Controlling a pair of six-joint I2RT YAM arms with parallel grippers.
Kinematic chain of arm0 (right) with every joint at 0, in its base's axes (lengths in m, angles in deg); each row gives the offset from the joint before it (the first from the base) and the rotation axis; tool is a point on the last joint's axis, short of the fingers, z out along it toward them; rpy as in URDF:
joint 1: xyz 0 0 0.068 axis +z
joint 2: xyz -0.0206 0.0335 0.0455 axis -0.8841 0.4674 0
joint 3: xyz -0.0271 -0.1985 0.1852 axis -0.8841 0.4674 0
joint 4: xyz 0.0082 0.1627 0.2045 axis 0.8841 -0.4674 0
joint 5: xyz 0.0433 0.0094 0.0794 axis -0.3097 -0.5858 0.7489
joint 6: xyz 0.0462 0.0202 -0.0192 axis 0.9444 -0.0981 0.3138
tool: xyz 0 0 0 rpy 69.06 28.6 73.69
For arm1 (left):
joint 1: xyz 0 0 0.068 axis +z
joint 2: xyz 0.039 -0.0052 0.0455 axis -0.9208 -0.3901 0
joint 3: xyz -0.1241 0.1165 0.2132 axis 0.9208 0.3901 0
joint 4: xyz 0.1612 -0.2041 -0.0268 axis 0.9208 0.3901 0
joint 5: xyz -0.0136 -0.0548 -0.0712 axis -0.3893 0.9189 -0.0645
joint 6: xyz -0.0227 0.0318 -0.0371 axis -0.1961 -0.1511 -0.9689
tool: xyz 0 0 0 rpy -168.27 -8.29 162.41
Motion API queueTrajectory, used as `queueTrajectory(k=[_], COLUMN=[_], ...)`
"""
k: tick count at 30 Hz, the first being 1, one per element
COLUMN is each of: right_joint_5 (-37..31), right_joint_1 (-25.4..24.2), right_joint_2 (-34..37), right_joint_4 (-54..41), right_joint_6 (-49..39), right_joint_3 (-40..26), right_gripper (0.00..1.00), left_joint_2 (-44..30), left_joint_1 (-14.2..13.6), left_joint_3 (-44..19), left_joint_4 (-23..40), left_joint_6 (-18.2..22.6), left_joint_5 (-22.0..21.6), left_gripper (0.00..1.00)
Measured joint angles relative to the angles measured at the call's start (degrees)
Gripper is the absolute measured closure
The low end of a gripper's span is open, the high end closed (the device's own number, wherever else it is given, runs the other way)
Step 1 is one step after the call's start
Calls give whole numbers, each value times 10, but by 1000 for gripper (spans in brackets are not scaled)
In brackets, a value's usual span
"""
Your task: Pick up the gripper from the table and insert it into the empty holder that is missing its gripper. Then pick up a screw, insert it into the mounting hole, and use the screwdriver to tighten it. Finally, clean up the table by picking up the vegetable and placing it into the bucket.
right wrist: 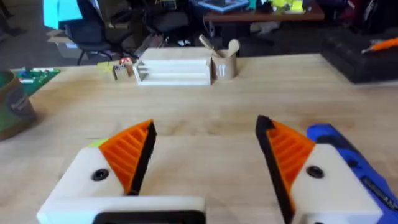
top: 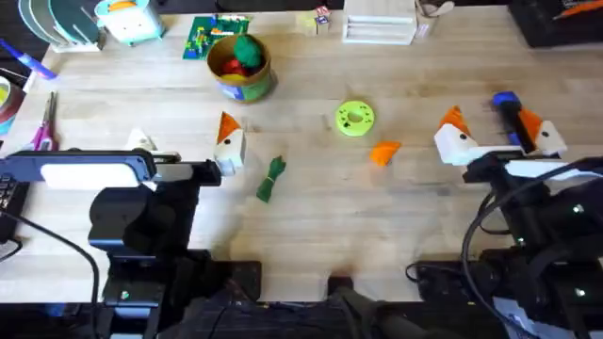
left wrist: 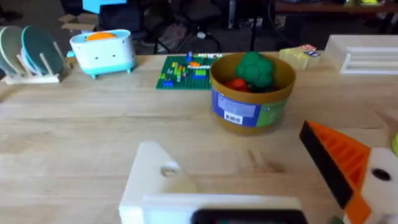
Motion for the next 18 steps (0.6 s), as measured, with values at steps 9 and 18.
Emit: queueTrajectory(k=[9, 18], right_joint_5=[2, 4], right_joint_1=[0, 0], right_joint_2=[77, 258], right_joint_4=[-230, -447], right_joint_6=[21, 24], right_joint_3=[-187, -453], right_gripper=[9, 9], left_joint_2=[-135, -407], left_joint_1=[0, 0], left_joint_3=[-272, -549], left_joint_4=[258, 474], left_joint_6=[5, 28], left_joint_5=[-62, -92], left_gripper=[4, 2])
